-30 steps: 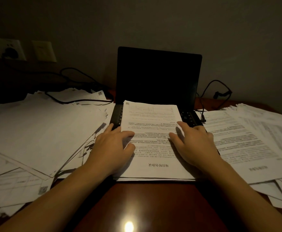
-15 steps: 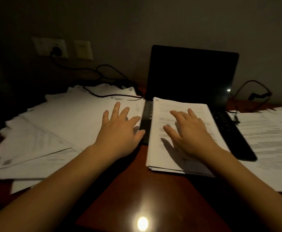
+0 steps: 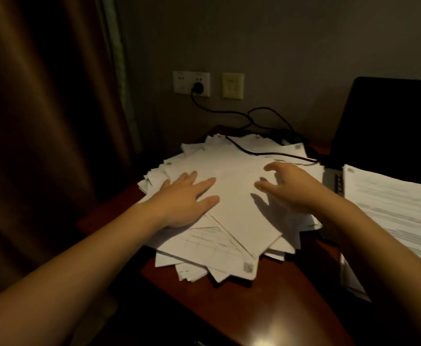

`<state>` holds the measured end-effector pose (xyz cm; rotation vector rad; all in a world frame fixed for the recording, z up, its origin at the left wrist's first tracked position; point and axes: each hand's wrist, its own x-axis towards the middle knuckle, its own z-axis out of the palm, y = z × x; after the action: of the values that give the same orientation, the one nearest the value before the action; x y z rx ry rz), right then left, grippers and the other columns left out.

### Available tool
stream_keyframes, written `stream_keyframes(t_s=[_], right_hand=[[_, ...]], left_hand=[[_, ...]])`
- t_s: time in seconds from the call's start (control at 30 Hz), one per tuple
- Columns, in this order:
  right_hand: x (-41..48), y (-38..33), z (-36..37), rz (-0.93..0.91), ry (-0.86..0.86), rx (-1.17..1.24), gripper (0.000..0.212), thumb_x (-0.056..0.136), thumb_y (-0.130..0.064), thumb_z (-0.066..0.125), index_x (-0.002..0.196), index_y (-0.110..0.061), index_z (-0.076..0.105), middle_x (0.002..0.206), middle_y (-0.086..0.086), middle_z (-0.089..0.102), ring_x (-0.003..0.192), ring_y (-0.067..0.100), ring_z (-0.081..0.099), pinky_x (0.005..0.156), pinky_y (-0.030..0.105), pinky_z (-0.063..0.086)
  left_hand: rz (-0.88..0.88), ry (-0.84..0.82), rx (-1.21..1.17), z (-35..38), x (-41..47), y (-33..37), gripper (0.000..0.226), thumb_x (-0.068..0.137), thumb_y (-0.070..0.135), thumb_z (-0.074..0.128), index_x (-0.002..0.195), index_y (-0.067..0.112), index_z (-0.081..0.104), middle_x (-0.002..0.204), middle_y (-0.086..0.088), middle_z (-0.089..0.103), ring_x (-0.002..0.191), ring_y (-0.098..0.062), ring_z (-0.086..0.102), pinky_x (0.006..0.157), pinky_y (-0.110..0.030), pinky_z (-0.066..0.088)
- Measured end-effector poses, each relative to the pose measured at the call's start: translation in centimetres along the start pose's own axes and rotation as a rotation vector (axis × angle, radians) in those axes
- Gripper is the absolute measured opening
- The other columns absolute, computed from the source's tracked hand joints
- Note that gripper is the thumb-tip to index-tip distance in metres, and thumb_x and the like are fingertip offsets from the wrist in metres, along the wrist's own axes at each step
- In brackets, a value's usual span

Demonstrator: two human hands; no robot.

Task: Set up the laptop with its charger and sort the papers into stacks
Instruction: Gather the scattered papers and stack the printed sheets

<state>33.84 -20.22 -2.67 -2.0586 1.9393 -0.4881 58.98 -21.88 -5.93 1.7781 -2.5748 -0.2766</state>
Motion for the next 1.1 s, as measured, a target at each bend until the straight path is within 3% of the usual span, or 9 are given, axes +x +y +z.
stream_keyframes(t_s=[0.27,0.53,0.6,0.67,0.73,0.8,0.87,1.0,1.1], right_hand=[[0.8,1.2,0.5,0.178,0.007,-0.069,0.093,0.074,-0.071,0.069,0.147,-0.021,0.04,0.146,0.01,0.049,0.126,0.033,0.05,0.101,0.047,0.047],[1.0,1.3,-1.8,0.292,0.027,0.057,0.092,0.068,-0.033,0.09,0.145,-0.016,0.044,0.143,0.013,0.051,0.123,0.034,0.052,0.096,0.043,0.046],[0.9,1.6,-2.4,0.338,0.024,0.071,0.08,0.067,-0.031,0.091,0.135,-0.01,0.056,0.12,0.012,0.062,0.101,0.03,0.059,0.086,0.04,0.048],[0.8,2.0,-2.8,0.371,0.016,0.075,0.064,0.07,-0.032,0.088,0.123,-0.003,0.065,0.093,0.008,0.062,0.078,0.024,0.058,0.075,0.036,0.047],[0.8,2.7,-3.0,0.395,0.03,0.113,0.057,0.074,-0.032,0.086,0.117,0.0,0.067,0.084,0.006,0.06,0.074,0.025,0.056,0.074,0.037,0.046],[0.9,3.1,-3.1,0.42,0.051,0.166,0.053,0.077,-0.029,0.084,0.115,0.002,0.066,0.08,0.006,0.056,0.072,0.025,0.054,0.076,0.039,0.046],[1.0,3.3,-3.0,0.443,0.047,0.189,0.05,0.08,-0.029,0.082,0.116,0.002,0.064,0.079,0.005,0.054,0.072,0.024,0.053,0.078,0.042,0.046],[0.9,3.4,-2.4,0.416,0.069,0.187,0.05,0.084,-0.028,0.078,0.121,0.002,0.061,0.096,0.012,0.057,0.083,0.03,0.056,0.078,0.04,0.048],[1.0,3.3,-2.1,0.378,0.085,0.119,0.048,0.085,-0.025,0.078,0.121,0.001,0.062,0.098,0.012,0.057,0.085,0.03,0.056,0.074,0.036,0.045]], left_hand=[[0.234,-0.035,-0.069,0.8,0.1,-1.5,0.055,0.099,0.067,0.026,0.151,0.061,0.009,0.167,0.016,-0.006,0.153,-0.006,-0.012,0.12,-0.036,-0.014],[-0.058,0.088,-0.08,1.1,2.6,0.5,0.07,0.1,0.067,0.02,0.159,0.04,-0.005,0.169,-0.007,-0.01,0.155,-0.029,-0.009,0.124,-0.051,-0.002],[-0.122,0.116,-0.132,0.5,2.8,0.4,0.068,0.103,0.062,0.024,0.161,0.031,0.004,0.169,-0.009,0.004,0.155,-0.03,0.004,0.123,-0.049,0.008],[-0.171,0.184,-0.199,-0.5,2.9,-0.2,0.057,0.105,0.051,0.036,0.156,0.024,0.03,0.159,-0.008,0.035,0.144,-0.029,0.033,0.115,-0.044,0.027],[-0.233,0.243,-0.266,-1.7,2.8,-1.2,0.045,0.103,0.04,0.049,0.143,0.019,0.051,0.14,-0.005,0.056,0.127,-0.026,0.052,0.104,-0.039,0.041],[-0.315,0.236,-0.341,-2.7,2.8,-2.3,0.046,0.097,0.035,0.063,0.139,0.016,0.057,0.128,-0.003,0.062,0.122,-0.024,0.058,0.099,-0.035,0.046],[-0.392,0.184,-0.421,-3.5,2.9,-3.1,0.058,0.09,0.036,0.073,0.141,0.015,0.056,0.134,-0.003,0.061,0.12,-0.022,0.059,0.095,-0.031,0.047],[-0.441,0.086,-0.499,-4.0,3.3,-3.5,0.061,0.081,0.039,0.082,0.133,0.012,0.063,0.114,-0.002,0.065,0.092,-0.016,0.064,0.07,-0.026,0.052],[-0.354,0.064,-0.431,-3.7,3.8,-2.6,0.058,0.082,0.04,0.08,0.133,0.017,0.062,0.128,-0.001,0.063,0.105,-0.017,0.061,0.086,-0.03,0.053]])
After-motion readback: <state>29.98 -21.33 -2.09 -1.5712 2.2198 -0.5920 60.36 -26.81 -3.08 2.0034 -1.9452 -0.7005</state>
